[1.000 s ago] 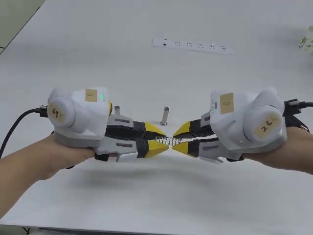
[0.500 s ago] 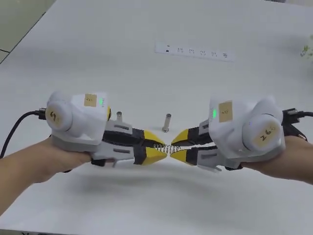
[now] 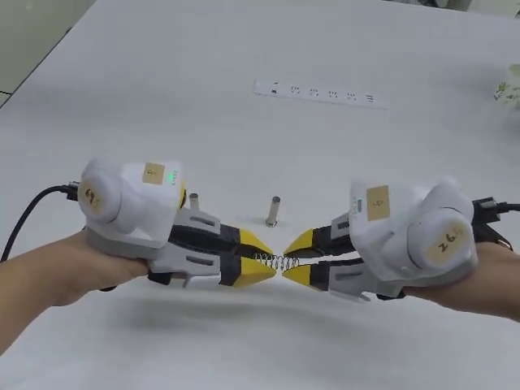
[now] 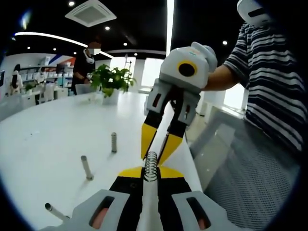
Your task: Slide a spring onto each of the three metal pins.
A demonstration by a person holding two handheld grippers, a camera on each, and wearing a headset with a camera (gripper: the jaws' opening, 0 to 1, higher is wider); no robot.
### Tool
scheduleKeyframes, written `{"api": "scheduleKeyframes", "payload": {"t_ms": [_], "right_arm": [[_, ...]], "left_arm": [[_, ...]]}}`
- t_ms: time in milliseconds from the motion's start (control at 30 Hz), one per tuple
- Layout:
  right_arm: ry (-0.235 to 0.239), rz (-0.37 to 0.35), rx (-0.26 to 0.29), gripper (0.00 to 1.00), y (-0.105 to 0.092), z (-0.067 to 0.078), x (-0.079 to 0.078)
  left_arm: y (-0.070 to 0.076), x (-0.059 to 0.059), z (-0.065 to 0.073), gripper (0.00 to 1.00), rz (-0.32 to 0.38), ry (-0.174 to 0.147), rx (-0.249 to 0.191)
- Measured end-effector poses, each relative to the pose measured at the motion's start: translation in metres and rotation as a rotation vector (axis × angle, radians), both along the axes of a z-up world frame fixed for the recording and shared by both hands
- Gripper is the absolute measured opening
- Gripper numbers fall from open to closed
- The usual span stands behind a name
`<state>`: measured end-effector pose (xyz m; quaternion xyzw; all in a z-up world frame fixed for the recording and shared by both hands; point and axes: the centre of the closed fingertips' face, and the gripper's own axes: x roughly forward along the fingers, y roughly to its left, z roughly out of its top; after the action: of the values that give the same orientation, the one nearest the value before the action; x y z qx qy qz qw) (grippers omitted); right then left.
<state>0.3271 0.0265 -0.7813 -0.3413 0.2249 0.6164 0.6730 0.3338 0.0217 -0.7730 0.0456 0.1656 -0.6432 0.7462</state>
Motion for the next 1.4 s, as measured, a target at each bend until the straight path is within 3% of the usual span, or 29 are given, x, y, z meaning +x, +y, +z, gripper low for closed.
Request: {"api": "scheduleKeyframes", "payload": {"t_ms": [200, 400, 700, 1133, 1400], "right_arm": [[0.021, -0.029, 0.012, 0.11, -0.007, -0.008, -0.003], [0.013, -0.02, 0.019, 0.09, -0.006, -0.008, -0.004], [0.009, -0.001, -0.008, 0.07, -0.008, -0.009, -0.005], [-0.04, 0.036, -0.024, 0.07, -0.006, 0.001, -0.003], [-0.042, 0.078, -0.032, 0.07, -0.002, 0.009, -0.005]], "left_arm": [[0.0, -0.003, -0.003, 0.02, -0.013, 0.003, 0.008], [-0.003, -0.007, -0.002, 0.02, -0.03, 0.007, 0.003], [-0.004, -0.009, -0.003, 0.02, -0.046, 0.008, -0.004], [-0.001, -0.008, -0.009, 0.02, -0.026, 0.016, 0.009], [-0.001, -0.009, -0.012, 0.02, -0.028, 0.008, 0.027]]}}
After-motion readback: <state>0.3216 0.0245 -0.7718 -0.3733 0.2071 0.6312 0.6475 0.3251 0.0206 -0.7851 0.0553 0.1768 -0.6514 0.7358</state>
